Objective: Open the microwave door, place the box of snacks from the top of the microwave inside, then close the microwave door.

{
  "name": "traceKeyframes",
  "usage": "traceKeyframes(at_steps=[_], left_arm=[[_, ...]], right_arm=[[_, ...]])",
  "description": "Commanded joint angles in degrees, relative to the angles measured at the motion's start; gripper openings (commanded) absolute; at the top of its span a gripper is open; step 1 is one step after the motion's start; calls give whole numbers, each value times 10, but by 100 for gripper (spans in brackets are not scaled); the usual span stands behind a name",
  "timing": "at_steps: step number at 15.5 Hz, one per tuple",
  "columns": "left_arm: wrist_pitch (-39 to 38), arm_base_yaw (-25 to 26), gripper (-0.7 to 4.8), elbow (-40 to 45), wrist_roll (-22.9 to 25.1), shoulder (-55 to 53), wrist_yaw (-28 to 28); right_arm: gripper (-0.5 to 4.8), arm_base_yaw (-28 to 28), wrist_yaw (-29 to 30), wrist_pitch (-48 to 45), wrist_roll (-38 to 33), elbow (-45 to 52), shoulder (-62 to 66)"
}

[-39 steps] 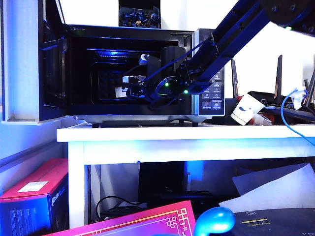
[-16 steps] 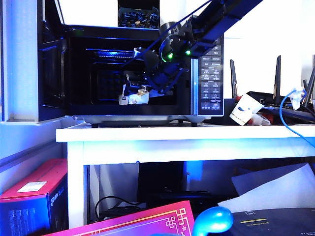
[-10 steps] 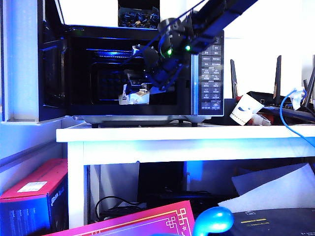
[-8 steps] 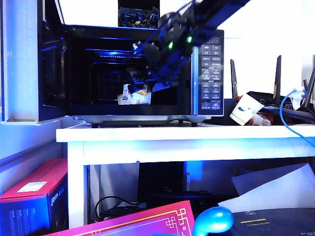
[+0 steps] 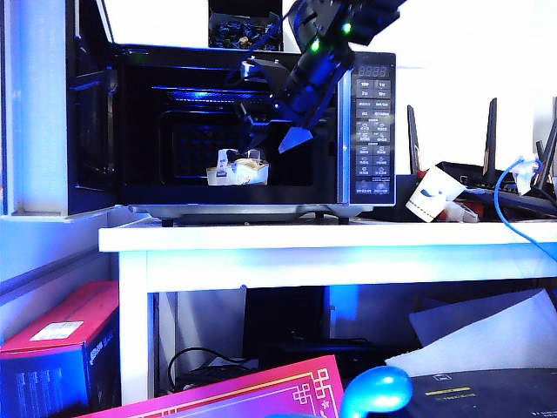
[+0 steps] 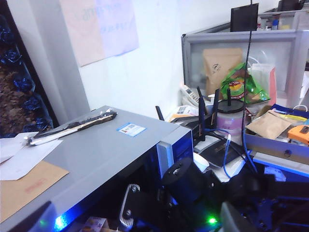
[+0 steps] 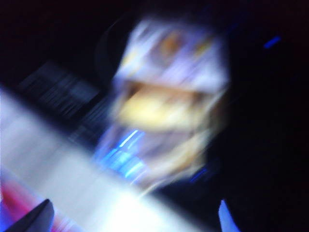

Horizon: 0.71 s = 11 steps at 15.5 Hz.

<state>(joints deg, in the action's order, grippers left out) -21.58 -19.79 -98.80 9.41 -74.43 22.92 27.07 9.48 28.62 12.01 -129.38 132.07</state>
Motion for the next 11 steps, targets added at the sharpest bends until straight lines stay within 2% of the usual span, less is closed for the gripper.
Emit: traceKeyframes(at_steps=[1,2,3,4,11], left_arm=[[12,-1,479,-3,0,2,0],[12,-1,479,-3,0,2,0],[12,-1,479,-3,0,2,0],[11,-1,479,-3,0,2,0],[11,-1,479,-3,0,2,0]], right_arm=[[479,1,38,63,-4,-2,-9],[479,1,37,71,-5,-1,-9],[402,1,39,70,-5,-1,-8],[267,1,46,62,-5,-1,-8],[260,1,59,-27,-31,-1,45]])
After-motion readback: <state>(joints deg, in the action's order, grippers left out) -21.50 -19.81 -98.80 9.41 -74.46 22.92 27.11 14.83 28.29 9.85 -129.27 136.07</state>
